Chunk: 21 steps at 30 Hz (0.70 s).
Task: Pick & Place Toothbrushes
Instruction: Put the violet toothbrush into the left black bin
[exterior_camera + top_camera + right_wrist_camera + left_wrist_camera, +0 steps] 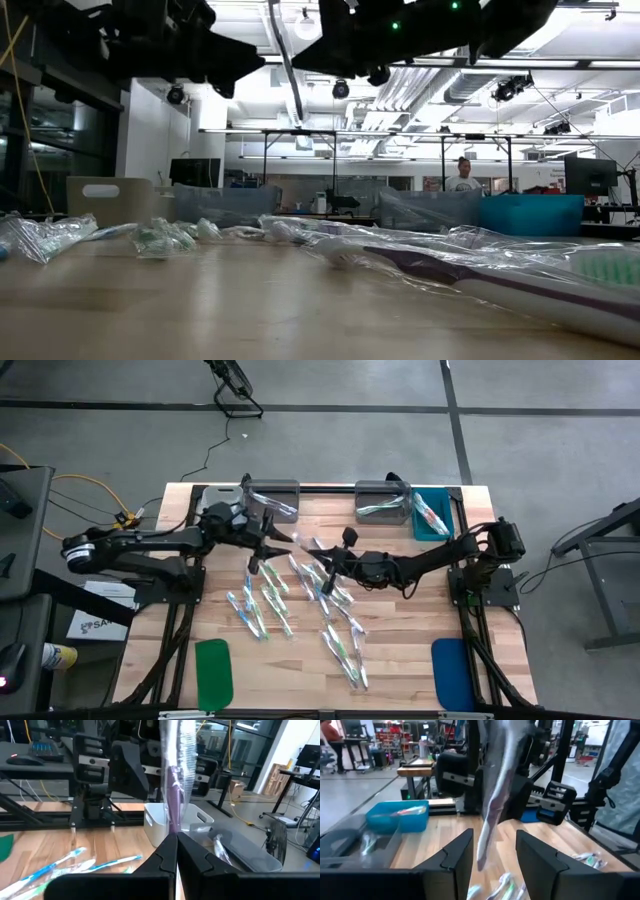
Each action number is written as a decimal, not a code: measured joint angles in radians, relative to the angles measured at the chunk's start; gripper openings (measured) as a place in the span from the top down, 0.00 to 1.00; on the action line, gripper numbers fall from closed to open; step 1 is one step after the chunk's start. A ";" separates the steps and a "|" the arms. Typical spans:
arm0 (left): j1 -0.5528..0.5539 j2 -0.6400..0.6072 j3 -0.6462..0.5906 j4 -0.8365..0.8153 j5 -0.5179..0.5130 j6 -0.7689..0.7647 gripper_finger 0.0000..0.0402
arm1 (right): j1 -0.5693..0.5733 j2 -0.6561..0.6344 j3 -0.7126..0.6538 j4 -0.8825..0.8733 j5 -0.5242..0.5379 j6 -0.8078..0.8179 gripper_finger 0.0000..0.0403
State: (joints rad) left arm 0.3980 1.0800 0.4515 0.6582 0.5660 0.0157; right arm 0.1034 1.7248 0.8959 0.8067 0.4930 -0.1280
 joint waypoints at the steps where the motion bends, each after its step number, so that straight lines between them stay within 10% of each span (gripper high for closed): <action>1: -0.006 0.011 0.000 0.021 0.000 -0.005 0.65 | 0.001 0.000 0.000 -0.002 -0.001 0.000 1.00; 21: -0.079 0.140 0.099 0.102 -0.048 -0.020 0.65 | -0.014 0.000 0.000 -0.026 -0.027 0.026 1.00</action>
State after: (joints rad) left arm 0.3193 1.2197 0.5502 0.7601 0.5178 -0.0048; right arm 0.0891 1.7248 0.8959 0.7811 0.4656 -0.1020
